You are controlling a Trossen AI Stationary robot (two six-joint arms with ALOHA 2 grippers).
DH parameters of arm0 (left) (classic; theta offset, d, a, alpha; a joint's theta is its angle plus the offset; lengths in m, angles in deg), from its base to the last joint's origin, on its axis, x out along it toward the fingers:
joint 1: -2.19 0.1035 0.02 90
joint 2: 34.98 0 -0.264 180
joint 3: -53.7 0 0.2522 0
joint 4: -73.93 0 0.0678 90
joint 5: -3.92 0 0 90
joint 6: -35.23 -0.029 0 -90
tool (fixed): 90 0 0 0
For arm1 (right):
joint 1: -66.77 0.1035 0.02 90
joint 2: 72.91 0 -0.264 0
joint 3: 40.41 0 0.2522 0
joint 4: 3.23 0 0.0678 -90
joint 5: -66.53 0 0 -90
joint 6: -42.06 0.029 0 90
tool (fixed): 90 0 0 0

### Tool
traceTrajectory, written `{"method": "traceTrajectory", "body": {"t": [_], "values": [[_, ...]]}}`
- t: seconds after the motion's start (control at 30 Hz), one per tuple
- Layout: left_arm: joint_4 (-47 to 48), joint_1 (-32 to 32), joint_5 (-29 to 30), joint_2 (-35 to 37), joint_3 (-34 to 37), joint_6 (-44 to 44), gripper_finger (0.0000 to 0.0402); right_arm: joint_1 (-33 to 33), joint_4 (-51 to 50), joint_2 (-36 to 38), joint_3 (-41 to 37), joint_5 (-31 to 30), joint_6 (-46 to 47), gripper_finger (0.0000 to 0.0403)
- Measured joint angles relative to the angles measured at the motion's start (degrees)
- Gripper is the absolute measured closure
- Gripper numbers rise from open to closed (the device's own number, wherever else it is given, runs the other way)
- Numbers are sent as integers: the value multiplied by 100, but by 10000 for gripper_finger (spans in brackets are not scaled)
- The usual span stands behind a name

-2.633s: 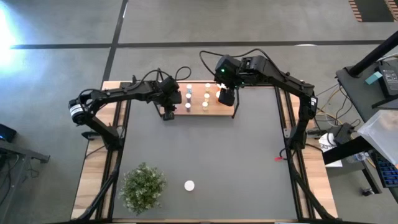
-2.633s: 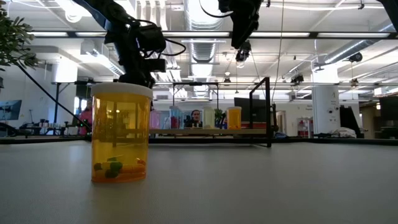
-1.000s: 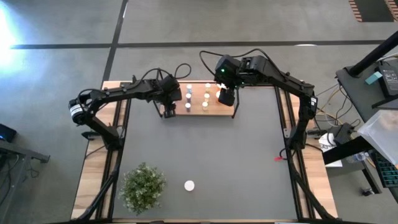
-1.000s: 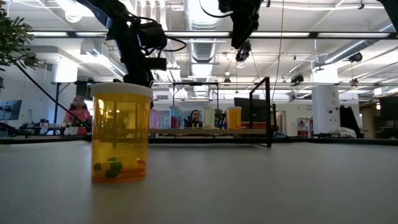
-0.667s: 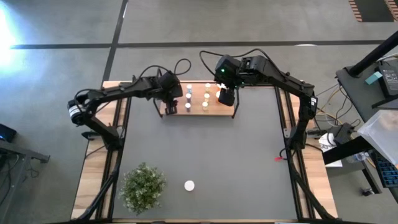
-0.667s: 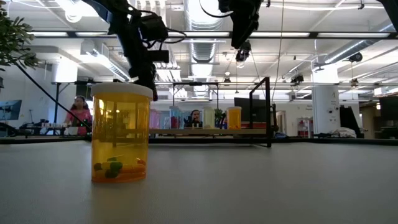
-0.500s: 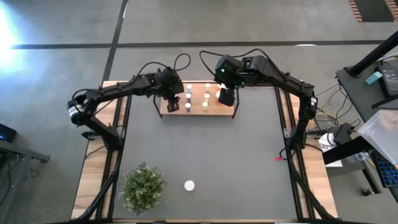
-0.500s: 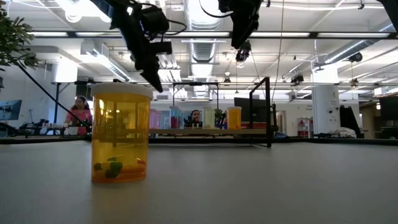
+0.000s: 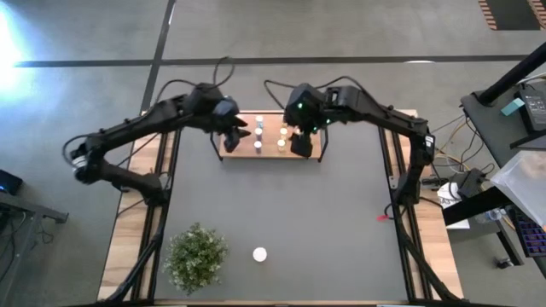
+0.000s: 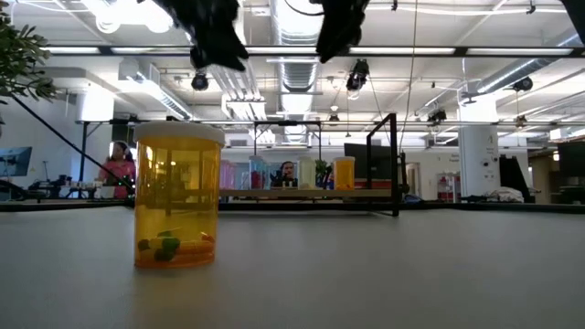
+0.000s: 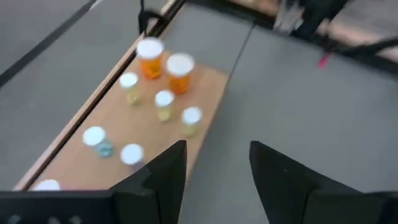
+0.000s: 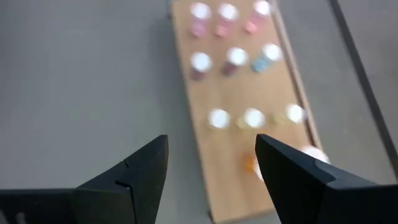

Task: Pick and place medicine bottles onto shelf by color
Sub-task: Put the orange pill bottle on the shelf aligned with the other orange pill bottles

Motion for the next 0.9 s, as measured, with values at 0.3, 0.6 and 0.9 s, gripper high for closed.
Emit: {"method": "traceTrajectory", "body": {"t": [0.3,0.6,0.9], "values": [[-610,-1319,51,1366,704,764,242,1233,1075,0,-470,17,1004,170],[-873,-2556,118,2155,1603,1764,242,2751,2172,0,-1106,-1087,3035,170],[-1783,-3319,230,2643,2368,2281,242,3777,3227,2,-1920,-1145,4110,170]]}}
